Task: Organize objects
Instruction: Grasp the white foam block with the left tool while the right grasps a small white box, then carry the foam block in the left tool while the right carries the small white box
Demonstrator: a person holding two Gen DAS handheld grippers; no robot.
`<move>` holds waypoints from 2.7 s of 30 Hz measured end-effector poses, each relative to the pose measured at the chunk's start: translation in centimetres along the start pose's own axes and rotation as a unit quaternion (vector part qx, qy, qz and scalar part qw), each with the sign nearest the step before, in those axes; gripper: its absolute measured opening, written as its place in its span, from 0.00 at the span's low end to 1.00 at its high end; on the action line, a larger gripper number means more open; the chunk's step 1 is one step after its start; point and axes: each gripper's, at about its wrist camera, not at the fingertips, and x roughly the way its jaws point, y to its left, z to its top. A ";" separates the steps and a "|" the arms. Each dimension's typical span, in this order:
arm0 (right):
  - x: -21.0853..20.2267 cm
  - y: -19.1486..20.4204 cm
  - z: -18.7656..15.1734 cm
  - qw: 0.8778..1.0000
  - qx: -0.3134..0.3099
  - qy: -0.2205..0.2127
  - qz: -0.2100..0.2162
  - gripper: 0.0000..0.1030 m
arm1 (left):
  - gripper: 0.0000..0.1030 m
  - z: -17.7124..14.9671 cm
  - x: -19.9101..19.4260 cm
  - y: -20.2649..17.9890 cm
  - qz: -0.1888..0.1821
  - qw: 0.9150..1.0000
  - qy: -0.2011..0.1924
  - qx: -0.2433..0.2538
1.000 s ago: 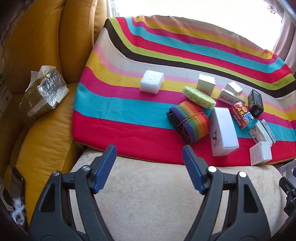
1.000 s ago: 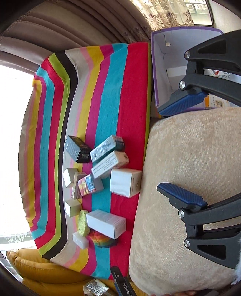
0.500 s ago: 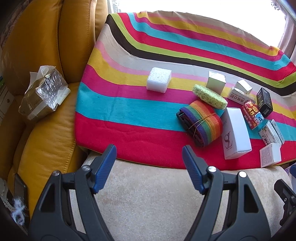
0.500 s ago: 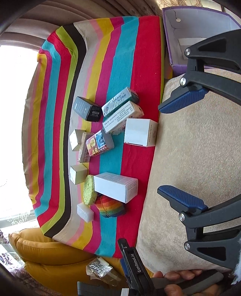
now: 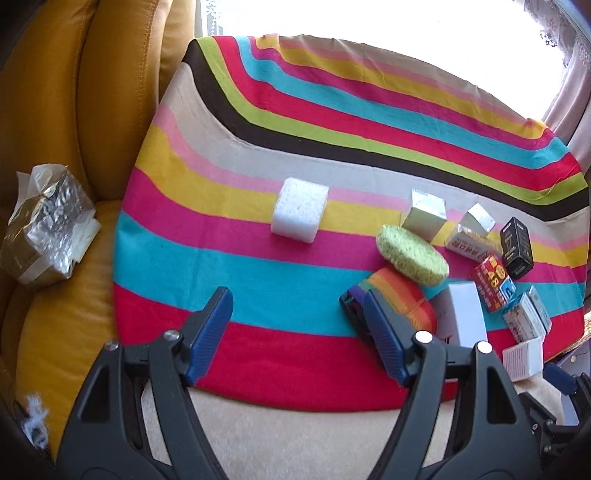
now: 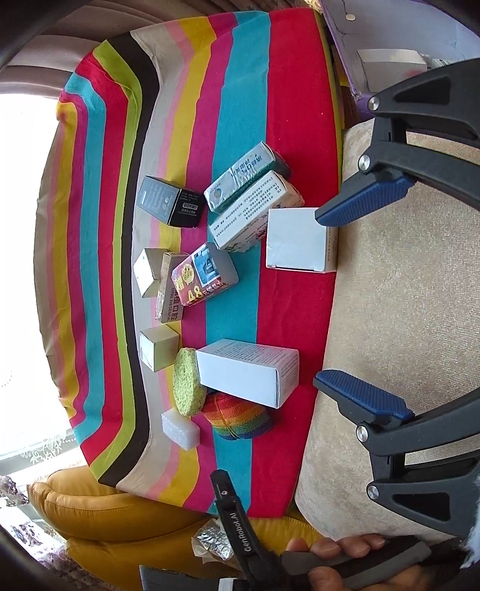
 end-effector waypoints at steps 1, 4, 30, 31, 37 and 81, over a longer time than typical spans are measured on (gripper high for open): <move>0.0 -0.2 0.1 1.000 0.007 -0.002 0.002 0.79 | 0.74 0.6 0.6 -0.1 -0.008 1.000 0.001 0.004; 0.3 -0.9 0.3 1.000 0.027 -0.002 0.004 0.79 | 0.74 2.2 2.6 -0.2 -0.004 1.000 0.014 0.013; 3.4 -2.3 0.7 0.998 0.030 0.039 -0.033 0.44 | 0.47 2.4 3.9 -0.9 0.011 0.999 0.013 0.032; 3.3 -2.2 0.6 0.998 0.025 0.038 -0.034 0.44 | 0.47 2.0 3.2 -1.1 0.011 0.999 0.006 0.031; 2.4 -1.4 -0.2 0.999 0.006 0.022 -0.032 0.42 | 0.47 -0.6 -0.9 -2.6 -0.016 0.999 -0.016 0.028; -7.7 -13.6 -6.9 0.992 0.089 -0.048 -0.076 0.41 | 0.47 -10.2 -7.2 -20.6 -0.104 0.981 0.022 0.164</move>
